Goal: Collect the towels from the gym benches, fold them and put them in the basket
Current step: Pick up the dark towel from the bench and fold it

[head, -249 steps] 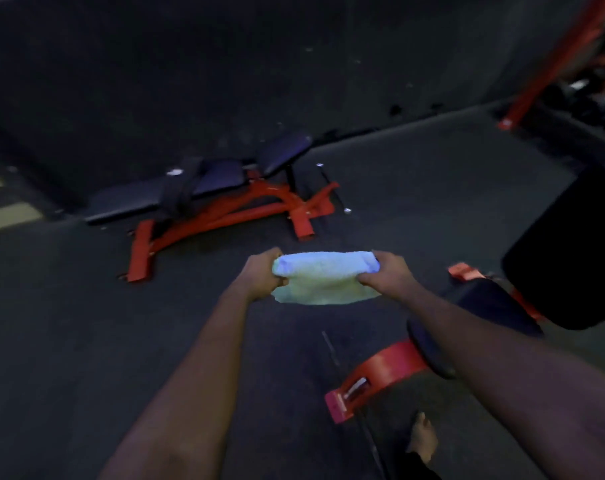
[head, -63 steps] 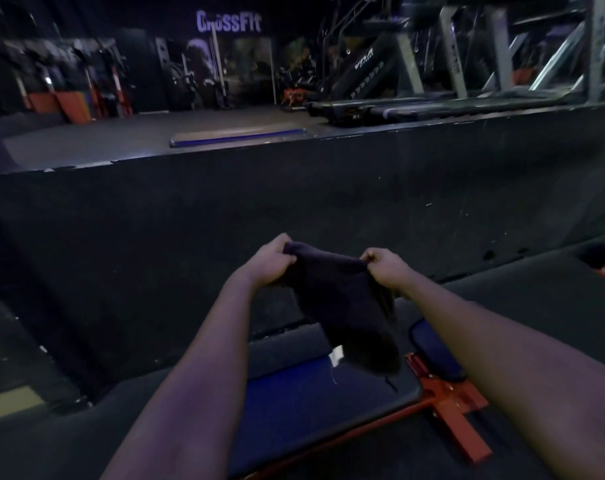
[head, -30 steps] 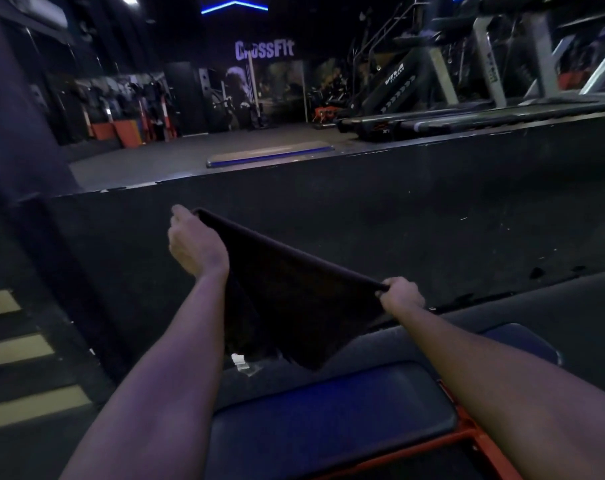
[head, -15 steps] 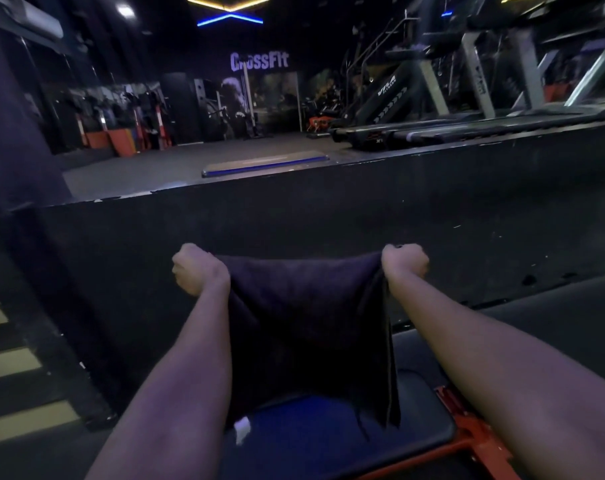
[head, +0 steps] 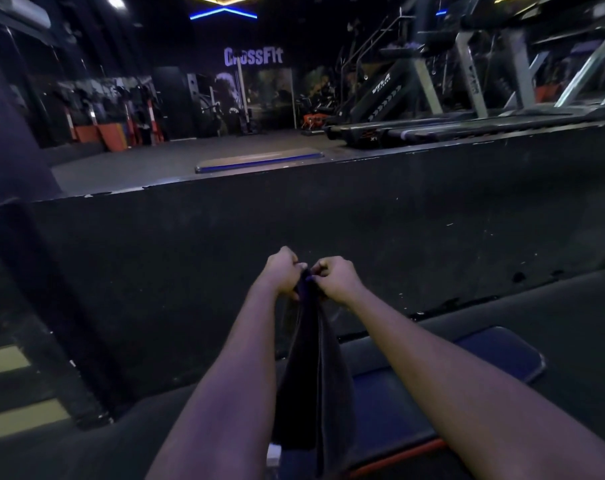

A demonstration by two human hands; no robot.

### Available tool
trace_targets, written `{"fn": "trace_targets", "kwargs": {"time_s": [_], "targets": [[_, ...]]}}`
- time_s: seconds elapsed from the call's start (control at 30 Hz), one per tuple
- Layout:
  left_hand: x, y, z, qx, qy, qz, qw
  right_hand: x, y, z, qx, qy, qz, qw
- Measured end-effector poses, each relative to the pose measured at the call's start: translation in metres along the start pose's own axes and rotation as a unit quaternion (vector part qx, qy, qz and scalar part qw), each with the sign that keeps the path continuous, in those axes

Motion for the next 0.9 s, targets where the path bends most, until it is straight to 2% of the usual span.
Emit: {"fn": "trace_targets", "kwargs": {"time_s": [0.1, 0.27, 0.4, 0.53, 0.67, 0.73, 0.8, 0.9], "targets": [[-0.004, 0.003, 0.004, -0.061, -0.054, -0.005, 0.997, -0.001, -0.003, -0.004, 0.000, -0.010, -0.031, 0.999], [-0.009, 0.011, 0.001, -0.091, -0.097, -0.008, 0.991, -0.011, -0.004, -0.006, 0.056, -0.108, -0.020, 0.992], [-0.013, 0.013, 0.003, -0.100, -0.145, -0.013, 0.984, -0.005, -0.010, -0.024, 0.049, -0.016, -0.073, 0.996], [-0.004, -0.008, 0.001, 0.065, -0.129, 0.044, 0.989, 0.005, -0.012, -0.036, 0.055, 0.025, -0.068, 0.996], [-0.006, -0.061, 0.021, 0.216, -0.180, 0.048, 0.959, 0.018, -0.013, -0.041, 0.105, 0.026, -0.047, 0.993], [-0.003, -0.086, 0.031, 0.227, -0.162, 0.050, 0.959, 0.027, -0.006, -0.045, 0.115, 0.038, -0.021, 0.992], [0.006, -0.100, 0.032, 0.191, -0.118, 0.058, 0.973, 0.036, 0.011, -0.055, 0.098, 0.079, 0.006, 0.992], [0.023, -0.099, 0.016, 0.140, -0.040, 0.082, 0.986, 0.041, 0.051, -0.074, 0.007, 0.141, 0.060, 0.988]]}}
Point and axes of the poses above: each hand's wrist, its own x-axis towards the middle knuckle, its own z-axis out of the palm, y = z × x, the point moved 8 cm from there along x, towards the middle knuckle, and after that the axes turned 13 degrees about y, right-handed, at the moved point
